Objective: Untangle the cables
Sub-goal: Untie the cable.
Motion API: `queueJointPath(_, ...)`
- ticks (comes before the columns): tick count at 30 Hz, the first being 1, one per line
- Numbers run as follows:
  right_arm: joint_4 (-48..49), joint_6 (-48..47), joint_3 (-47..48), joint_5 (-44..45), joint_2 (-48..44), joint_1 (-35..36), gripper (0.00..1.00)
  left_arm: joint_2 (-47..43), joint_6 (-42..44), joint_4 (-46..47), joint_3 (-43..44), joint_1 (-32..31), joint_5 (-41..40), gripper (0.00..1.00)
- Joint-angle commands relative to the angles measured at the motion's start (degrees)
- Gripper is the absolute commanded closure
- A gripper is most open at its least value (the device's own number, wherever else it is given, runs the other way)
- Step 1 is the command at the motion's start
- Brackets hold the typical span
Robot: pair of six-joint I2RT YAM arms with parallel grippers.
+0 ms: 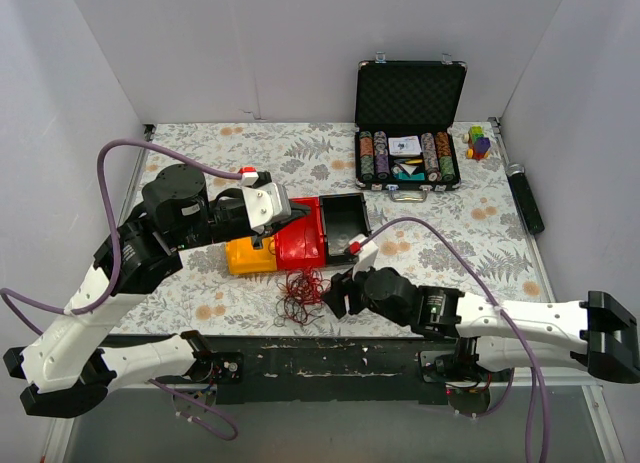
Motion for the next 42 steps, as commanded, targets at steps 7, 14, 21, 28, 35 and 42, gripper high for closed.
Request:
queueJointPath(7, 9.68, -5.8, 6.75, -2.69, 5.62, 0.28, 0.34, -1.16, 0.01, 0.15, 0.71, 0.1, 1.4, 1.0)
queueJointPath(14, 11.8, -6.16, 8.42, -5.5, 9.23, 0.28, 0.38, -1.07, -0.25, 0.24, 1.06, 0.1, 1.75, 1.0)
queueJointPath(21, 12.68, -5.37, 7.02, -4.1, 9.93, 0.28, 0.57, -1.24, -0.78, 0.33, 1.85, 0.1, 1.66, 1.0)
queueJointPath(28, 13.38, -2.48, 5.87, -3.84, 12.66, 0.19, 0.95, -0.72, -1.84, 0.41, 4.49, 0.1, 1.23, 1.0)
queueJointPath(35, 8.03, 5.51, -3.34, -1.2, 7.93, 0.19, 0.99, -2.04, 0.97, 3.75, 7.3, 0.1, -4.74, 1.0)
queueJointPath(42, 0.56, 15.98, -14.25, 1.0, -1.48, 0.19, 0.99, -2.47, 4.4, 7.97, 11.43, 0.1, -10.02, 1.0)
